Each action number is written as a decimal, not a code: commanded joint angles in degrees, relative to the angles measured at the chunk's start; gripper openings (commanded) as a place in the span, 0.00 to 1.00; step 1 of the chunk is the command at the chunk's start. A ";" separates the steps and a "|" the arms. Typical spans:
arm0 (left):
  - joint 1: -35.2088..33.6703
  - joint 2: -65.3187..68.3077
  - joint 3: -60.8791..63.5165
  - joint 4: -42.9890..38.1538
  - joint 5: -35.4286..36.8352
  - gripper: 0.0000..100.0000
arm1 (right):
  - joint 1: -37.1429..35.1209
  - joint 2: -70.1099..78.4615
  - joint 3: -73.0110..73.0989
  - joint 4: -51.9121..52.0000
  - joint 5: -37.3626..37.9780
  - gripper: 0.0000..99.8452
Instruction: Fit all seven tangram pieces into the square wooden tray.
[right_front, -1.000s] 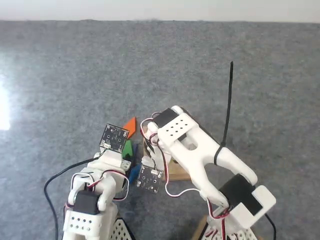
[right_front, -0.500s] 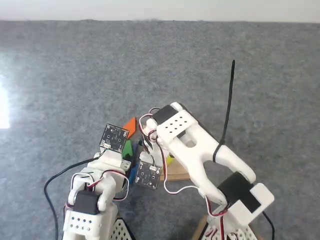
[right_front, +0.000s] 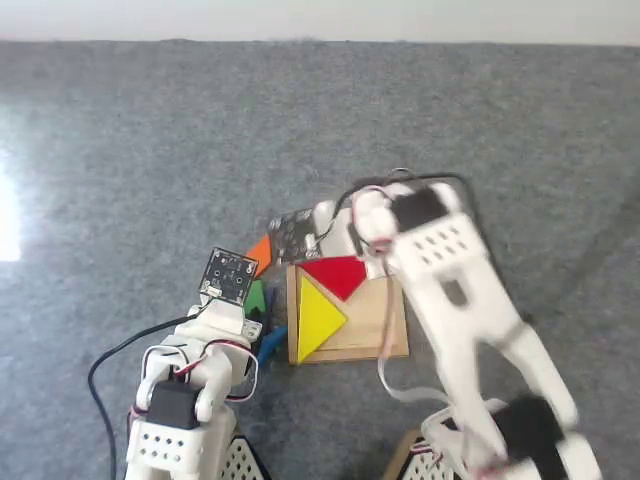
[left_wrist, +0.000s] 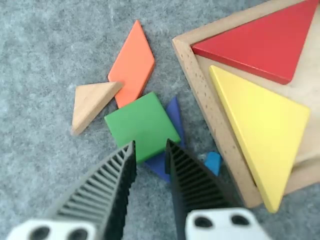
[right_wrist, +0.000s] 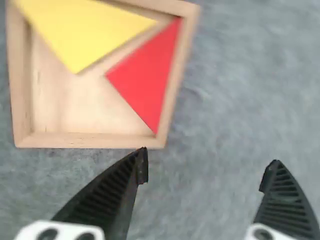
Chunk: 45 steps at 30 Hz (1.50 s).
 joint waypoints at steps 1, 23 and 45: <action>0.09 -1.23 -0.75 0.26 -0.09 0.09 | -0.48 -15.96 1.58 7.52 -10.55 0.33; 0.09 -1.23 -0.75 0.26 -0.09 0.09 | -17.45 -13.58 36.40 -25.63 -52.48 0.06; 0.09 -1.23 -0.75 0.26 -0.09 0.09 | -15.16 -5.49 39.56 -26.86 -59.08 0.02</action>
